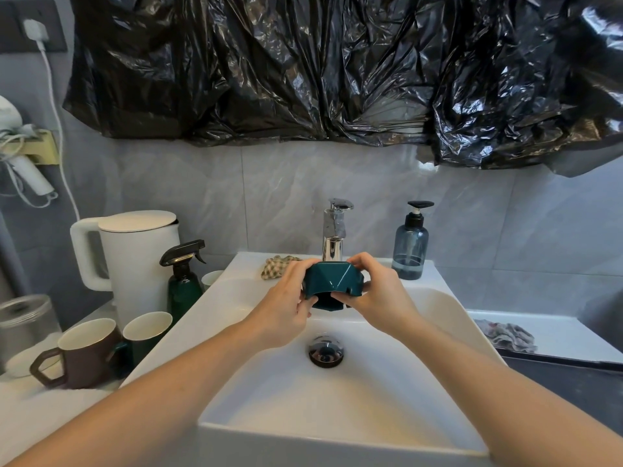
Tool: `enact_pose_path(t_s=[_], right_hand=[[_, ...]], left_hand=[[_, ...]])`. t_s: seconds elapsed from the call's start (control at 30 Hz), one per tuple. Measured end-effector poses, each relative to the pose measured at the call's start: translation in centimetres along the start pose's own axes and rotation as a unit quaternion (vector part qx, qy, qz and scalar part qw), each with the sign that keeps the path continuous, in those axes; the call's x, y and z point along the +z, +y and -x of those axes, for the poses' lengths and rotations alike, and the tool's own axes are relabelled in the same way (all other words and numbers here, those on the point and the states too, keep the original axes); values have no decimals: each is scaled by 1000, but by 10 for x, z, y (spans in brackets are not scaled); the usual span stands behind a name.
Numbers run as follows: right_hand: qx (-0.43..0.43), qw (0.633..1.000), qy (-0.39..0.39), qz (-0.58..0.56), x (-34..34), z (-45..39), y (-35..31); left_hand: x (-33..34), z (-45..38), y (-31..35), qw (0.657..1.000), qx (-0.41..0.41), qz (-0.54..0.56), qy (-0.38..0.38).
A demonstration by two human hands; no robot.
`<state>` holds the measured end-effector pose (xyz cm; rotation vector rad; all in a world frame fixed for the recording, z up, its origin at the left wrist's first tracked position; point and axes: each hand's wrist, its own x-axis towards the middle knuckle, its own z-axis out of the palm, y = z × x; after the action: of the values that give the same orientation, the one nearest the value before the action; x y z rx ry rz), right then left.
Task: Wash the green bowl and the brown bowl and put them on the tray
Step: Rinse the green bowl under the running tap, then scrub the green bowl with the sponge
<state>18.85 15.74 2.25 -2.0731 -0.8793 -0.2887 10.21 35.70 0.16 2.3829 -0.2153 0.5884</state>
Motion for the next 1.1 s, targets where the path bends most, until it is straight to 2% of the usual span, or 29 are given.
enact_pose_path(t_s=[0.2, 0.37, 0.47, 0.63, 0.8, 0.93, 1.03, 1.1], right_hand=[[14, 998, -48, 25, -3, 1, 4], [26, 993, -88, -79, 1, 2, 4], [20, 987, -117, -107, 7, 3, -1], [43, 976, -175, -126, 14, 8, -16], [55, 984, -156, -63, 14, 9, -12], [12, 993, -113, 27, 25, -14, -28], [-39, 981, -116, 149, 47, -44, -38], [-52, 973, -125, 185, 67, -63, -43]], left_hand=[[-5, 6, 7, 999, -12, -12, -35], [-31, 4, 25, 987, 12, -161, -14], [-46, 8, 28, 978, 0, -208, -17], [-51, 29, 1, 988, -75, -131, 27], [-68, 35, -18, 978, -137, -122, 104], [-75, 35, -23, 962, -159, -155, 160], [-77, 35, -27, 952, -161, -160, 203], [-79, 35, -27, 946, -166, -154, 233]])
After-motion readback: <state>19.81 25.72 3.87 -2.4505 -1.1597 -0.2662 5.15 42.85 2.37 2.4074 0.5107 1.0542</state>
